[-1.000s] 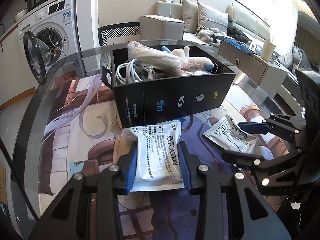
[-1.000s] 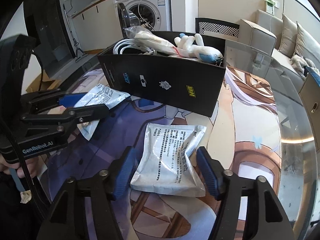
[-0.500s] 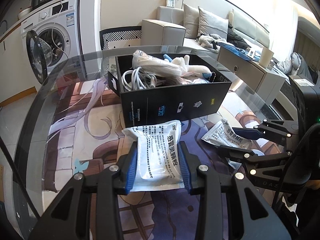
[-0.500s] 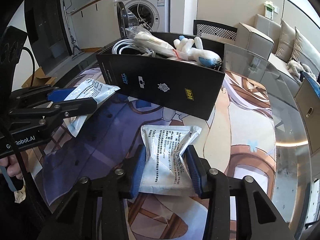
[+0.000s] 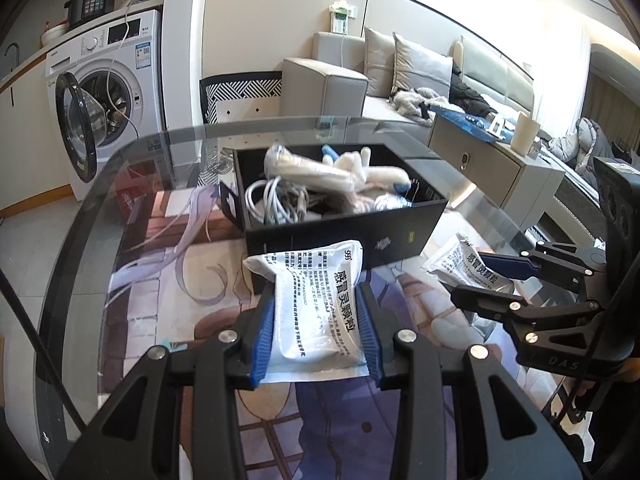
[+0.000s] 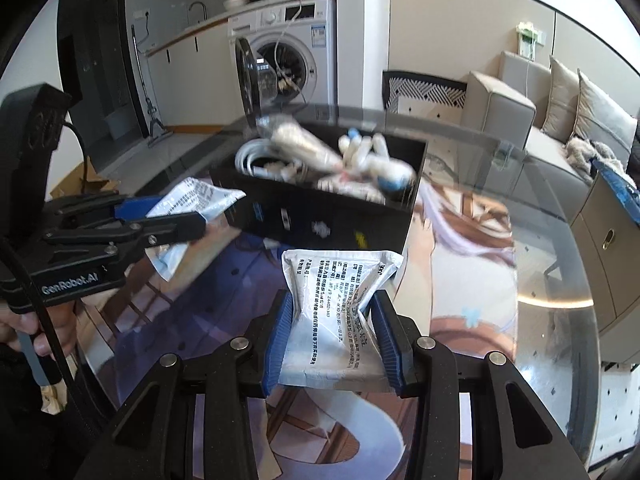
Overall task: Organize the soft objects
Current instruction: 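Lower both printed packets into the black box and open both tools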
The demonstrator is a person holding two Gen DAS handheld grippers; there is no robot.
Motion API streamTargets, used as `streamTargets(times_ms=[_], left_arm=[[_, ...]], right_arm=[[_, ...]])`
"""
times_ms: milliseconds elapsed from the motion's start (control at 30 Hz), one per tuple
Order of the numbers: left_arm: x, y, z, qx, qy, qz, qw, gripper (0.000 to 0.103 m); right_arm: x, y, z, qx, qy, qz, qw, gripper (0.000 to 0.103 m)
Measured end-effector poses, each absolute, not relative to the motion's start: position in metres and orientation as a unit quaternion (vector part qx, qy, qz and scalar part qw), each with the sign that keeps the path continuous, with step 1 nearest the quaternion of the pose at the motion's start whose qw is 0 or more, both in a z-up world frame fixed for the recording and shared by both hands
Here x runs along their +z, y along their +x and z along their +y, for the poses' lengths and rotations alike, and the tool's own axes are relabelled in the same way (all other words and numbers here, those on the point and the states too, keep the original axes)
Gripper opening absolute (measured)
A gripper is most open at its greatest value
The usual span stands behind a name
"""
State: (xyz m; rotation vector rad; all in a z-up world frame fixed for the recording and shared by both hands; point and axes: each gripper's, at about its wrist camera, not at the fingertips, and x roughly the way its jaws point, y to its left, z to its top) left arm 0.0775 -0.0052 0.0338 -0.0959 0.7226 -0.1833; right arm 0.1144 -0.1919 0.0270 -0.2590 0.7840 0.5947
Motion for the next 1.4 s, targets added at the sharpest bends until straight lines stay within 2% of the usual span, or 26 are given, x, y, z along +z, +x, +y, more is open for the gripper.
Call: streamTargets(times_ms=[567,1400], left_arm=[[0.059,0.118,-0.001,-0.08,-0.06,0.325,0.94,0.037],[0.049,0.162,0.01,-0.056,-0.109,0.319,0.94,0.037]], right_arm=[[0.068,0.155,-0.181,0.298,-0.11,0.32,0.893,0.041],[0.063,0.195,-0.164,0.305,-0.103,0.311,0.894,0.041]])
